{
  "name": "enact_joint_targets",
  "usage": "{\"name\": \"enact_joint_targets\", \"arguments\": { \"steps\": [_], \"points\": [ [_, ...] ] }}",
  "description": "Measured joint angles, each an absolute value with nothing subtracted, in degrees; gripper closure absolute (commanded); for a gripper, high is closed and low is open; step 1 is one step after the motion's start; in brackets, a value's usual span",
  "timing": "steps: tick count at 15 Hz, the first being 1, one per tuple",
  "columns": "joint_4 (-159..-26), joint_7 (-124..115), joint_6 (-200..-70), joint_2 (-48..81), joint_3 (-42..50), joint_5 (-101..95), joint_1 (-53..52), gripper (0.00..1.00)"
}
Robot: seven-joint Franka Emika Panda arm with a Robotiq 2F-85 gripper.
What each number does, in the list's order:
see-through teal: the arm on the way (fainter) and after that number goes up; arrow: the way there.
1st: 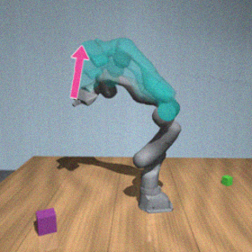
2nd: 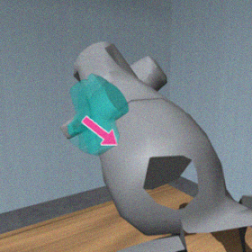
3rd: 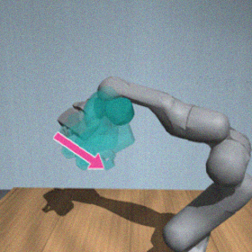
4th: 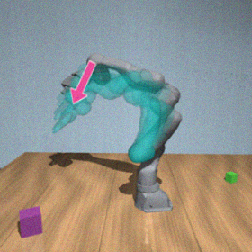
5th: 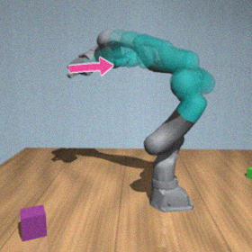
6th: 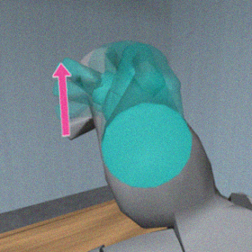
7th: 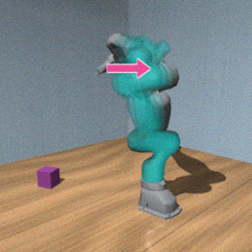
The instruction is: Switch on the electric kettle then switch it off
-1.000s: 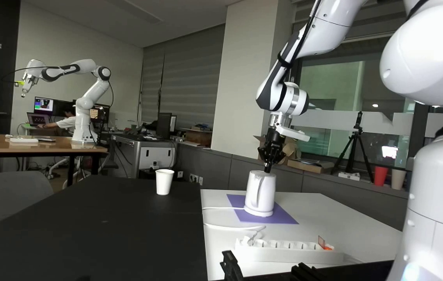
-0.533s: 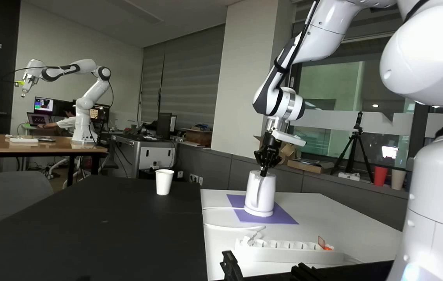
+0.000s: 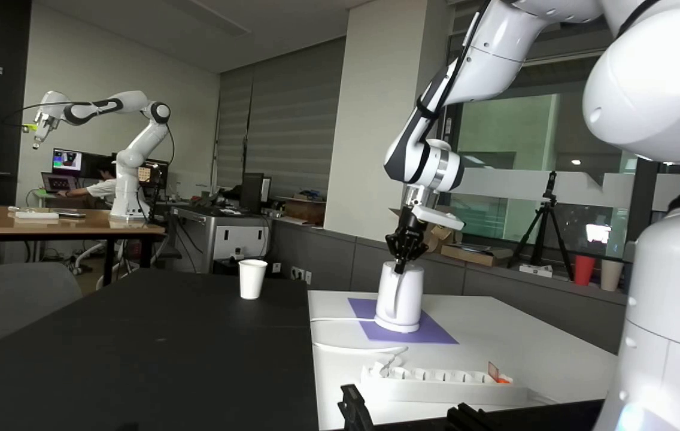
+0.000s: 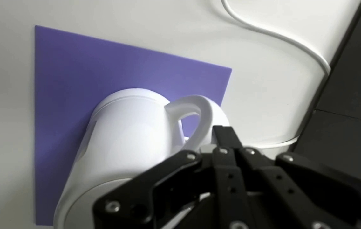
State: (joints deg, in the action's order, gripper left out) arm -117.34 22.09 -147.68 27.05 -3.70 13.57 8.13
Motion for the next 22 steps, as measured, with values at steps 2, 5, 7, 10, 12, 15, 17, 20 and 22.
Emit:
{"name": "enact_joint_targets", "arguments": {
  "steps": [2, 5, 7, 10, 12, 15, 17, 20, 22],
  "points": [
    [-116.86, 21.87, -147.99, 27.69, -4.02, 13.57, 8.21, 1.00],
    [-116.21, 21.37, -148.06, 28.39, -4.36, 13.57, 8.21, 1.00],
    [-116.08, 21.12, -148.06, 28.51, -4.55, 13.57, 8.22, 1.00],
    [-115.89, 20.81, -148.06, 28.69, -4.75, 13.56, 8.21, 1.00],
    [-115.71, 20.37, -148.06, 28.80, -4.77, 13.52, 8.18, 1.00],
    [-115.61, 19.53, -148.05, 28.88, -4.74, 13.39, 8.10, 1.00],
    [-115.61, 18.73, -148.10, 28.91, -4.64, 13.30, 7.96, 1.00],
    [-115.66, 16.50, -148.79, 28.92, -4.02, 11.93, 7.18, 1.00],
    [-115.84, 14.47, -149.42, 28.91, -3.23, 10.24, 5.99, 1.00]
  ]
}}
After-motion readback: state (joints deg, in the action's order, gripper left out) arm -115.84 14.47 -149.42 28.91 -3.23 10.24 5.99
